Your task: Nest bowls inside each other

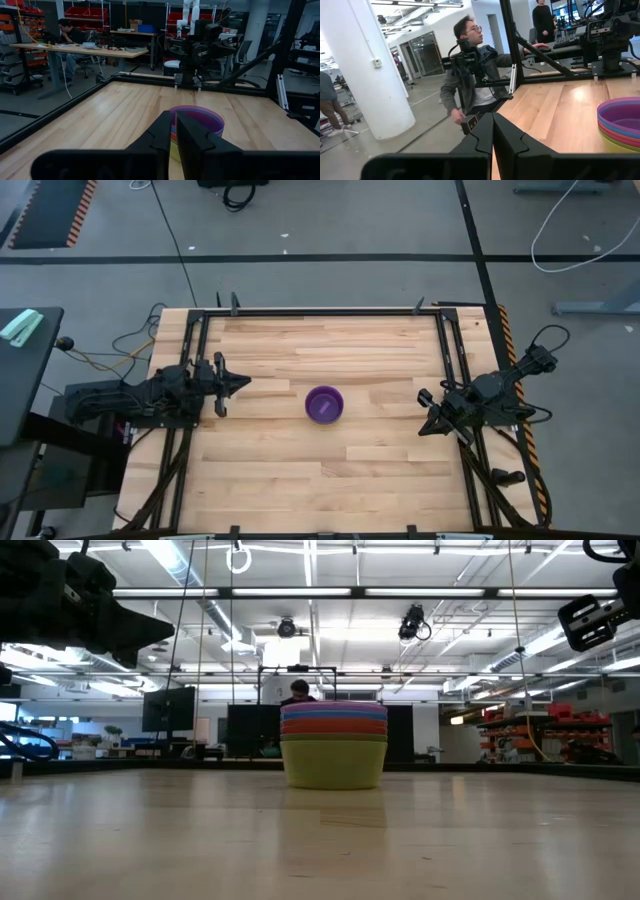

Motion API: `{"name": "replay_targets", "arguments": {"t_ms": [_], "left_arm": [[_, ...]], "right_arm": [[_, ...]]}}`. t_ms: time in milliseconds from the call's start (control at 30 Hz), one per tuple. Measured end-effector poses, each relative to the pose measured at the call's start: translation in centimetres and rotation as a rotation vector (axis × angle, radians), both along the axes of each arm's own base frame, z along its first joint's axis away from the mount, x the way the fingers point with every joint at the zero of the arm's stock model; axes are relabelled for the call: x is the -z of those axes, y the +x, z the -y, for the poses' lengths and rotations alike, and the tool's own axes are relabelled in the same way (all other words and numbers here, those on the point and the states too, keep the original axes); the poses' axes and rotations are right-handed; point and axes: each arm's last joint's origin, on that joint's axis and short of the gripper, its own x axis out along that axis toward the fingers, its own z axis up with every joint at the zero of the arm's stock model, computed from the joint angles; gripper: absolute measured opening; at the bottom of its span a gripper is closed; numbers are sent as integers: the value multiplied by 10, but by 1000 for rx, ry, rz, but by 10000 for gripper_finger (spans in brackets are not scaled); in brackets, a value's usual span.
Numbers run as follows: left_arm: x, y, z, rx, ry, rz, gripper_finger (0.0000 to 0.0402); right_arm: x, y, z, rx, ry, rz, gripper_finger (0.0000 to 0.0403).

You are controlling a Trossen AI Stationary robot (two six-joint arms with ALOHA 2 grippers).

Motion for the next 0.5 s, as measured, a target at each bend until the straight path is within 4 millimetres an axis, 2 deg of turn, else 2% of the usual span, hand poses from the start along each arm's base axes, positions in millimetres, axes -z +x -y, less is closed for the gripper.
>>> {"name": "replay_targets", "arguments": {"t_ms": [267, 500], "left_arm": [[0, 0, 0, 0, 0, 0, 23], [0, 0, 0, 0, 0, 0, 32]], "right_arm": [[0, 0, 0, 0, 0, 0, 13], [0, 0, 0, 0, 0, 0, 13]]}}
